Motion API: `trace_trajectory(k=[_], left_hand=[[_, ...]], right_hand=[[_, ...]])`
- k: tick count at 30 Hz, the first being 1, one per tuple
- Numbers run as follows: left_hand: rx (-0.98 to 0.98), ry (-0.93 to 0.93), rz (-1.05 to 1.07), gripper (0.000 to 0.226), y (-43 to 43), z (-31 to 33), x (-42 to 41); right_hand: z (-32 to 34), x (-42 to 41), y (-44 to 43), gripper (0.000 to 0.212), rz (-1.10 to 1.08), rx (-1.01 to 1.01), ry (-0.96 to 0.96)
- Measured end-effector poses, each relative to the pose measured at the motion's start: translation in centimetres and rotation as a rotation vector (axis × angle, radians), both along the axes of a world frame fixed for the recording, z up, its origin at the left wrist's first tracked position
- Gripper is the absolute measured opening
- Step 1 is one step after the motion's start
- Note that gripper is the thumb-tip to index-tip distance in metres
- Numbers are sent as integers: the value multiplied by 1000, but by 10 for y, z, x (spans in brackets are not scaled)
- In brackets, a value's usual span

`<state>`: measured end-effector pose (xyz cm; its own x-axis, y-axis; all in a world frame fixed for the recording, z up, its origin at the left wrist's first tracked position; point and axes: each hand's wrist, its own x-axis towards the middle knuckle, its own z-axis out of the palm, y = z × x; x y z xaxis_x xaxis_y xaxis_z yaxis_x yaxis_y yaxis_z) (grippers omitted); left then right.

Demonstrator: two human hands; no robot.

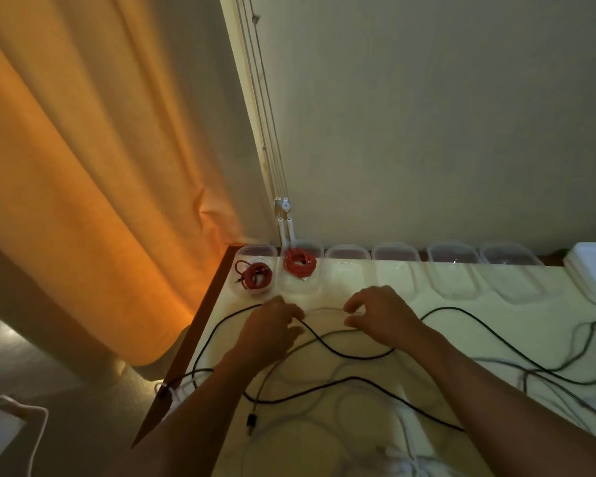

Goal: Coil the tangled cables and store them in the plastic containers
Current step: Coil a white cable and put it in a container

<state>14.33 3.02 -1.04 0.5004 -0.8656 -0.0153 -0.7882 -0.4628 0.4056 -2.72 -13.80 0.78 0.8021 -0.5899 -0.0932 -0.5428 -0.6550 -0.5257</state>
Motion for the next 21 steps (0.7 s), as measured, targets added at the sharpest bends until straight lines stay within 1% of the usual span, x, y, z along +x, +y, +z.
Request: trace_trajectory(k=[5, 8, 11, 13, 16, 19, 21], left_hand=[[93, 37, -82, 30, 38, -6, -52], [138, 26, -116, 33, 54, -13, -79], [168, 11, -115, 34, 68, -19, -104], [172, 22, -114, 34, 75, -25, -117], [157, 60, -106, 34, 83, -28, -132], [122, 94, -94, 36, 87, -26, -142], [95, 118, -89, 43, 89, -27, -149]], right_hand=[[-10, -63, 41, 19, 1, 27, 91], [-20, -90, 61, 15, -13, 28, 141], [-29, -111, 83, 17, -41, 12, 153], [-37, -122, 96, 22, -47, -26, 146], [-46, -132, 111, 28, 24, -105, 190], [-52, -138, 116, 22, 16, -129, 138], [-51, -141, 117, 18, -19, -158, 79]])
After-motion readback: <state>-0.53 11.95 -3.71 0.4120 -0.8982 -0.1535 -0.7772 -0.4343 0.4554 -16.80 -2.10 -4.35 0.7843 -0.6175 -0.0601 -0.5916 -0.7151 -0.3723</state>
